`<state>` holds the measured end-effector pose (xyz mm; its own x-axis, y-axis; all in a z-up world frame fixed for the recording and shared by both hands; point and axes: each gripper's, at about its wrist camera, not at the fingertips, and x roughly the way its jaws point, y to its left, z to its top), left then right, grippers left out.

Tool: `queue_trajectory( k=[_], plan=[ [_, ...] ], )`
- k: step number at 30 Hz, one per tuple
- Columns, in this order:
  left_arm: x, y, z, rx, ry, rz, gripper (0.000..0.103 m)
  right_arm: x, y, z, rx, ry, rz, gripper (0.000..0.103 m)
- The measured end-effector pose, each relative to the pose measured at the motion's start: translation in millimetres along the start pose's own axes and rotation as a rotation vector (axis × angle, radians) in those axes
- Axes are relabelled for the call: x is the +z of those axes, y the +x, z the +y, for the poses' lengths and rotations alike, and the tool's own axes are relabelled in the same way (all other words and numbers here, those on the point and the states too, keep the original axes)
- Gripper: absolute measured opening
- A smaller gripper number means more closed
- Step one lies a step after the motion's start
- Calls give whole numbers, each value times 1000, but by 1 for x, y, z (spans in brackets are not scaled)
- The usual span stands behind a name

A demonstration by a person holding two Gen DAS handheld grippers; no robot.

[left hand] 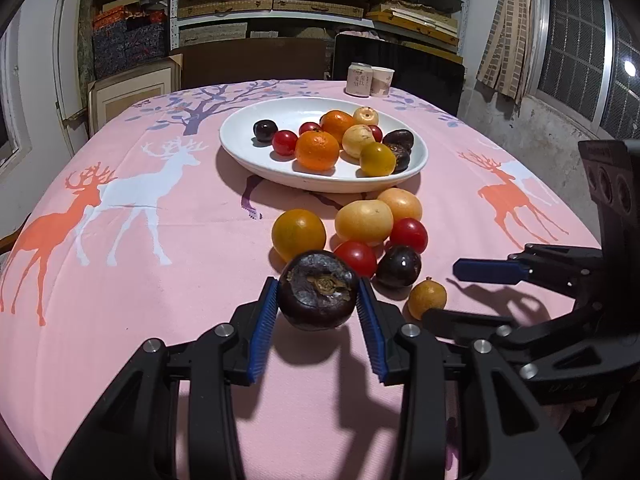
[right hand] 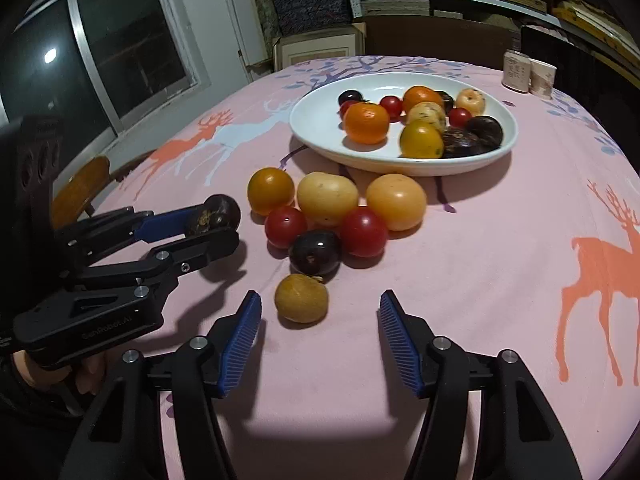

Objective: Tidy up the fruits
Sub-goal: 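Grasp a dark plum with the left gripper while the right gripper grasps a small brownish-yellow fruit, then lower both held fruits onto the white plate and open both grippers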

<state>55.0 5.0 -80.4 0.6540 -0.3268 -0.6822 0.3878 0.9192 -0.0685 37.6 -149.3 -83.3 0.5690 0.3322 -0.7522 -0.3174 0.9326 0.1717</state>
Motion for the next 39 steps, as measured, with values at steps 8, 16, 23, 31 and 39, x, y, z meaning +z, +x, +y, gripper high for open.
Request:
queue_trajectory(
  k=[8, 16, 23, 31, 39],
  plan=[
    [-1, -1, 6, -2, -28, -5, 39, 3, 12, 23, -62, -83, 23, 29],
    [2, -1, 8, 0, -32, 3, 39, -1, -11, -3, -67, -9, -37, 29],
    [51, -4, 17, -3, -24, -30, 39, 40, -29, -45, -90, 50, -95, 29],
    [129, 35, 24, 18, 23, -34, 39, 121, -15, -77, -140, 51, -136, 29],
    [168, 106, 28, 16, 25, 52, 39, 174, 31, -103, -165, 87, -111, 29]
  ],
)
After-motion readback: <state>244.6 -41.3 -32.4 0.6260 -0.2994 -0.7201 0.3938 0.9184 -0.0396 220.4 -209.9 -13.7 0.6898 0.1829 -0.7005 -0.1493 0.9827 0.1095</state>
